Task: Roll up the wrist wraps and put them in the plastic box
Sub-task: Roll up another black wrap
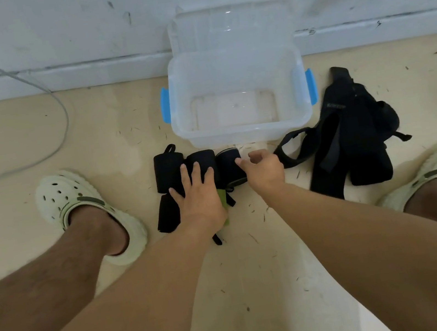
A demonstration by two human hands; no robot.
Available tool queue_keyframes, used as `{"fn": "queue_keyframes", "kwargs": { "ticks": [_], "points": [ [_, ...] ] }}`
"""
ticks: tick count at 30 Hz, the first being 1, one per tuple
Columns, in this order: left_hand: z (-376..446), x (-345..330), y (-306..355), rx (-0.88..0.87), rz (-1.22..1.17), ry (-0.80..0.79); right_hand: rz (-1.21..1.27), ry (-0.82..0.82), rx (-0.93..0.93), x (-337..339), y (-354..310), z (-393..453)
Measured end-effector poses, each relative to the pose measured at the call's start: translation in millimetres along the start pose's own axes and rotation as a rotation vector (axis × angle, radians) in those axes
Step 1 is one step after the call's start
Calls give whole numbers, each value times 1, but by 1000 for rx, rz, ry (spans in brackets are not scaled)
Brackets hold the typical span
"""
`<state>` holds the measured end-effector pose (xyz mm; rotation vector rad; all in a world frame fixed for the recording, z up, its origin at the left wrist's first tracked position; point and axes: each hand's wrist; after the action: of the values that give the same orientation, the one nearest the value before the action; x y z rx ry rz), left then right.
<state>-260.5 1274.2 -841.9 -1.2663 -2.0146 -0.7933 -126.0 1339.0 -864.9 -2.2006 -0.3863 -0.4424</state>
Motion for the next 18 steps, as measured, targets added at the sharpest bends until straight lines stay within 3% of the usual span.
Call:
{"fn": "queue_keyframes", "kwargs": {
  "ticks": [4, 7, 9, 13, 15, 18],
  "points": [
    [-6, 1, 27, -72, -29, 43, -172, 176, 171, 30, 6, -5],
    [-12, 2, 46, -112, -74, 37, -447, 347, 435, 57, 22, -3],
    [-17, 2, 56, -143, -96, 45, -636, 368, 526, 75, 33, 2],
    [-28, -1, 68, -200, -121, 33, -940, 197, 275, 101, 48, 14],
    [-34, -1, 73, -232, -122, 27, -904, 101, 157, 114, 52, 16],
    [-43, 4, 78, -296, -128, 20, -666, 75, 150, 133, 51, 12]
  ]
}}
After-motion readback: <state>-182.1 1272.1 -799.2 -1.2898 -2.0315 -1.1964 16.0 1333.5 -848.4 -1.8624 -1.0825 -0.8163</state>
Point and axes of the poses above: each hand's wrist, its own z-axis towards the middle knuckle, its own x-axis out of the back of the hand, y = z × x, and after that the axes turned 2 degrees about z, right-handed
